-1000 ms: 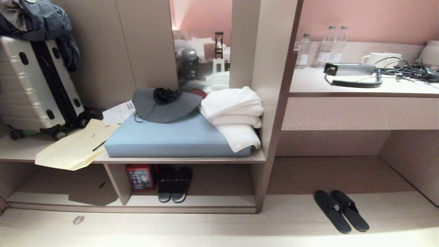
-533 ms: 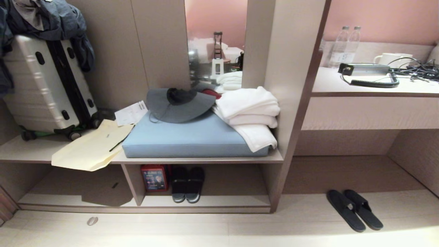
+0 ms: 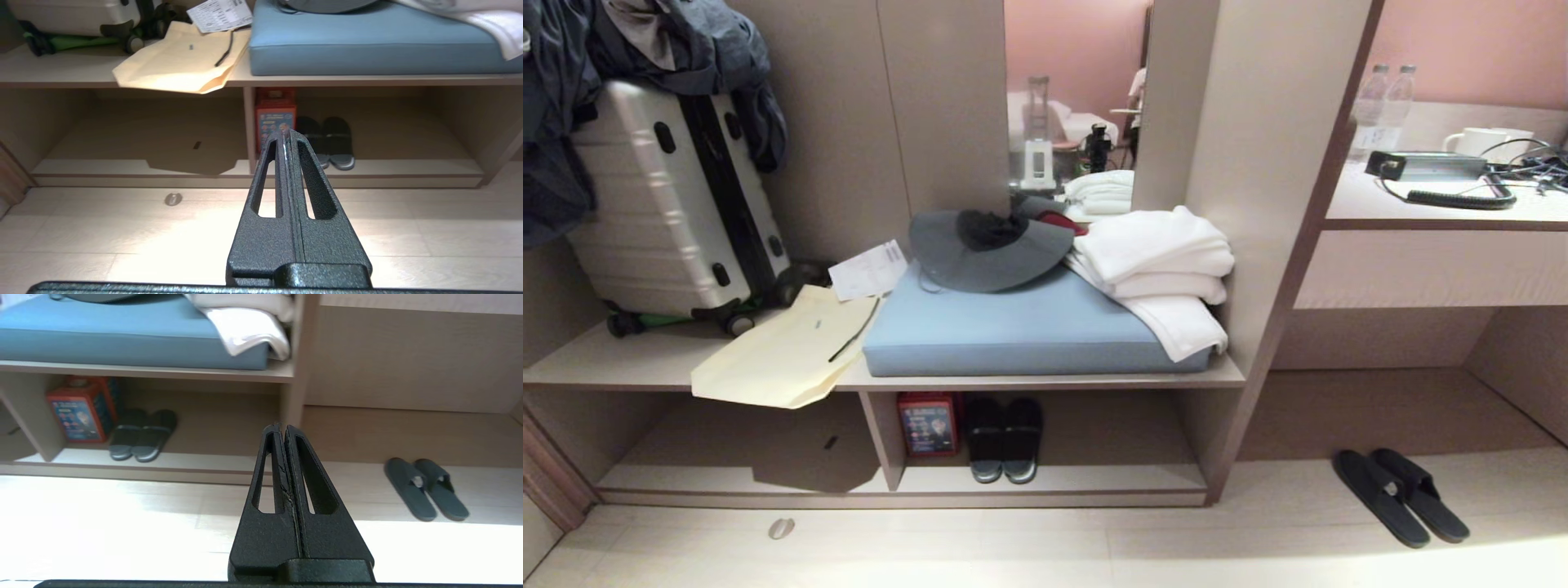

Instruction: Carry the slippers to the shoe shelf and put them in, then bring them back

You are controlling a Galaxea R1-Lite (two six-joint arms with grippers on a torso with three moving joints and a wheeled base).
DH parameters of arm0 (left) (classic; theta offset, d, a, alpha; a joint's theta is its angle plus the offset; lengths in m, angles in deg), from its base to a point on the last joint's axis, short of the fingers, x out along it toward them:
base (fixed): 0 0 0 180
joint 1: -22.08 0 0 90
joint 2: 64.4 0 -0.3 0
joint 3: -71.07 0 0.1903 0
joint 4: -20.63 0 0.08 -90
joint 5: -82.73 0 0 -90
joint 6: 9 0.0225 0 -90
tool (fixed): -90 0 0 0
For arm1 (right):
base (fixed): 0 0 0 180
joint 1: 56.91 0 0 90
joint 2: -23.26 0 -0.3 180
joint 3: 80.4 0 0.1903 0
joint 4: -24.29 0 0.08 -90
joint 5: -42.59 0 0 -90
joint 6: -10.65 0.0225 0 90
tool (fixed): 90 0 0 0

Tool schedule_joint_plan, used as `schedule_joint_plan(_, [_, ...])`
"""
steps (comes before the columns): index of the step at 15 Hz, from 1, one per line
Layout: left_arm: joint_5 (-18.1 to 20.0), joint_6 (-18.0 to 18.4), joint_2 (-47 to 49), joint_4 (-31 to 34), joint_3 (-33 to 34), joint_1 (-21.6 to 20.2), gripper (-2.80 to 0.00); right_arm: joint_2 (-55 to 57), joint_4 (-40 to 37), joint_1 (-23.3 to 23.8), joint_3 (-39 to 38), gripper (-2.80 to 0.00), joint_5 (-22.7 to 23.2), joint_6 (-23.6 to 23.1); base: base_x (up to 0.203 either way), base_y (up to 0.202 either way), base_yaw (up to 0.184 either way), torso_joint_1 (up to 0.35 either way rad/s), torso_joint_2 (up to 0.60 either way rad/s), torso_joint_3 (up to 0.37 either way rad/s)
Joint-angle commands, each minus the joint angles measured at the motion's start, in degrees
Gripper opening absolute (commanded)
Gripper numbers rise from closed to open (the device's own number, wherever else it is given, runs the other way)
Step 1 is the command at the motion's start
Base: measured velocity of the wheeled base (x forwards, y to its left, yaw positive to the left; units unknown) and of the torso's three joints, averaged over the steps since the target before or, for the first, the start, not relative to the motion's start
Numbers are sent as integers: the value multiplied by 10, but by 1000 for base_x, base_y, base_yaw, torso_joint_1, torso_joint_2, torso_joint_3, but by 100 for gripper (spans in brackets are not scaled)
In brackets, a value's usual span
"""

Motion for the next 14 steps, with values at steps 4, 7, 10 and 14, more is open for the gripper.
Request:
schedule_joint_plan(4, [0, 0, 0, 0, 1, 0, -280, 0, 0, 0, 0, -280, 0, 0, 0, 60, -1, 0, -1, 1])
schedule_joint_plan(7, [0, -2, 0, 0, 1, 0, -280, 0, 0, 0, -1, -280, 0, 0, -24, -1, -1, 1, 1, 1])
schedule_joint_plan(10, [0, -2, 0, 0, 1, 0, -280, 0, 0, 0, -1, -280, 0, 0, -180, -1, 2, 5, 4, 4])
schedule_joint_plan(14, [0, -3, 0, 0, 1, 0, -280, 0, 0, 0, -1, -280, 0, 0, -194, 0, 1, 2, 2, 4])
